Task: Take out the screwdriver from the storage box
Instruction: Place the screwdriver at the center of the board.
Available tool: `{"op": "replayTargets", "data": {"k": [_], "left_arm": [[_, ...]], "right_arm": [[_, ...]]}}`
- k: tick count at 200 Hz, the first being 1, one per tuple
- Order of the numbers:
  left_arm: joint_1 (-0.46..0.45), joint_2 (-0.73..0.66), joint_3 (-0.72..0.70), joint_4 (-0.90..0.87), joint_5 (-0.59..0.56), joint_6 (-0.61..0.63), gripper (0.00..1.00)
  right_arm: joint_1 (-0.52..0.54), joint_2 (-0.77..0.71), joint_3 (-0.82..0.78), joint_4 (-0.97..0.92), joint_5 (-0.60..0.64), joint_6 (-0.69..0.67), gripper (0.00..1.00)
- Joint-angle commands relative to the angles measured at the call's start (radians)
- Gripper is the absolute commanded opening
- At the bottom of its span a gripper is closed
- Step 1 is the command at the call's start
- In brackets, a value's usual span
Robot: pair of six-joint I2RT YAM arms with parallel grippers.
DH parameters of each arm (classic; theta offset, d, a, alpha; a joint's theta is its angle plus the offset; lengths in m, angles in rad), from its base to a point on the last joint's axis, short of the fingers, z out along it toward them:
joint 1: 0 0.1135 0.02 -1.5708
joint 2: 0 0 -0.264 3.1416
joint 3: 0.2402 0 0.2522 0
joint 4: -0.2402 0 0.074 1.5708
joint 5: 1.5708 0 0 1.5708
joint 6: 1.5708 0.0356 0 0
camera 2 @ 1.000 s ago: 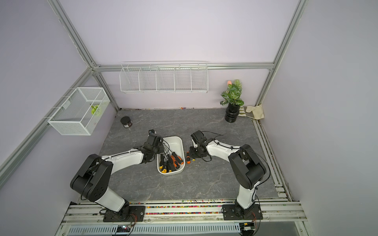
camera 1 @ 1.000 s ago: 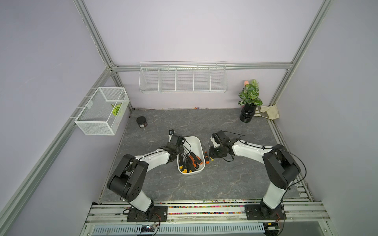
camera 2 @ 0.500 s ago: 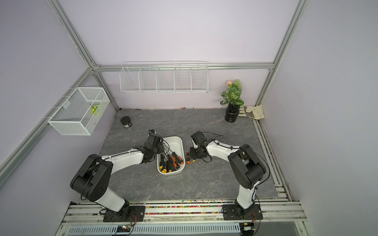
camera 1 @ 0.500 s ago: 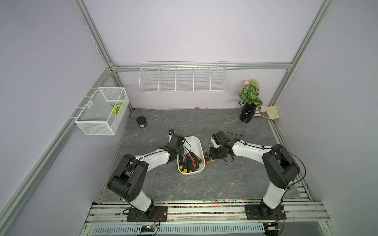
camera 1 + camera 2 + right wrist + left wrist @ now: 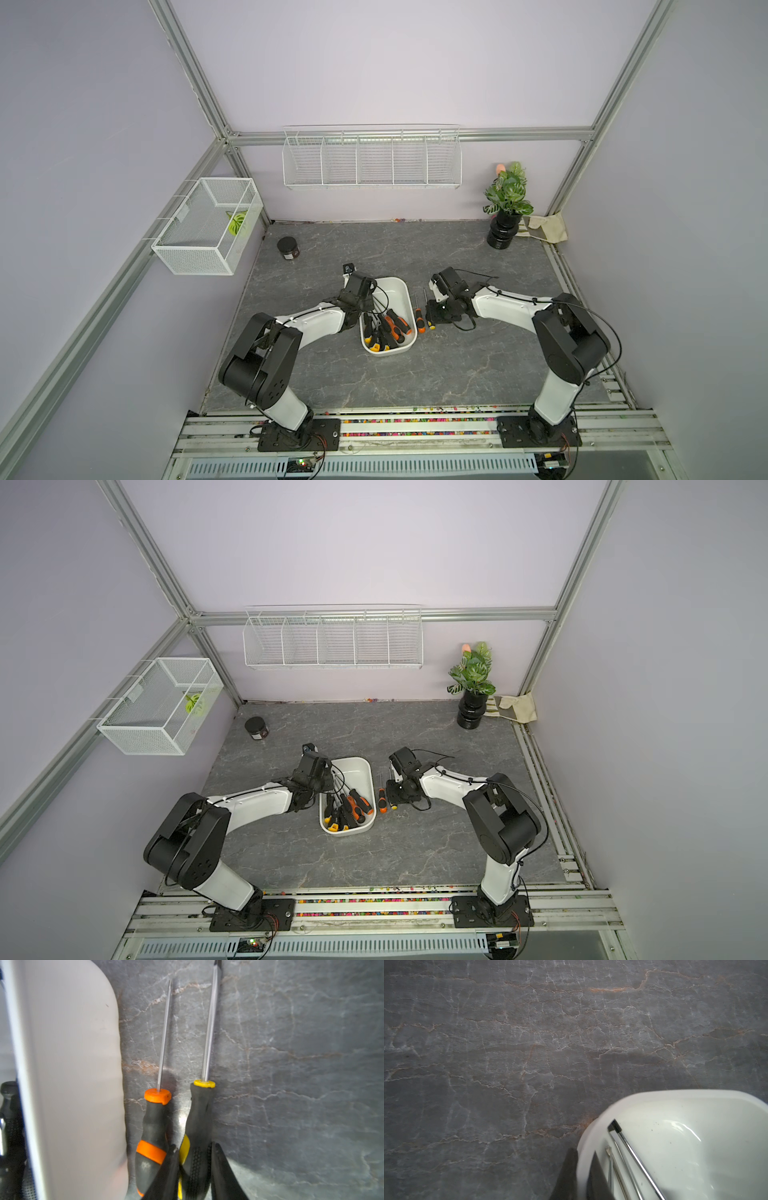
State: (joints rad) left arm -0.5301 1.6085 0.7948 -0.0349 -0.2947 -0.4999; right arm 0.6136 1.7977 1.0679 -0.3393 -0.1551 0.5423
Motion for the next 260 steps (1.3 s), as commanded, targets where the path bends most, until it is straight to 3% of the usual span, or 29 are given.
{"op": "replayTargets", "data": {"k": [1,37,107,200,234,260], "left_arm": [[0.002,0.014,-0.003,0.013,-0.017,0.004,0.0],[0.002,0.023,-0.002,0.014,-0.014,0.004,0.0],[0.002,0.038,0.007,-0.002,-0.014,0.017,0.0],[0.014,0.078,0.059,-0.05,0.014,0.06,0.0],[0.026,0.09,0.122,-0.096,0.013,0.101,0.13],[0.04,0.11,0.181,-0.134,0.009,0.133,0.28]], "right_arm": [[-0.002,-0.006,-0.029,-0.011,-0.015,0.015,0.19],[-0.002,-0.017,-0.034,-0.011,-0.009,0.019,0.36],[-0.002,-0.057,-0.048,0.003,-0.004,0.039,0.51],[-0.002,-0.142,-0.052,-0.023,0.031,0.018,0.53],[-0.002,-0.164,-0.064,-0.025,0.036,0.008,0.53],[-0.002,-0.184,-0.077,-0.029,0.044,-0.002,0.53]]}}
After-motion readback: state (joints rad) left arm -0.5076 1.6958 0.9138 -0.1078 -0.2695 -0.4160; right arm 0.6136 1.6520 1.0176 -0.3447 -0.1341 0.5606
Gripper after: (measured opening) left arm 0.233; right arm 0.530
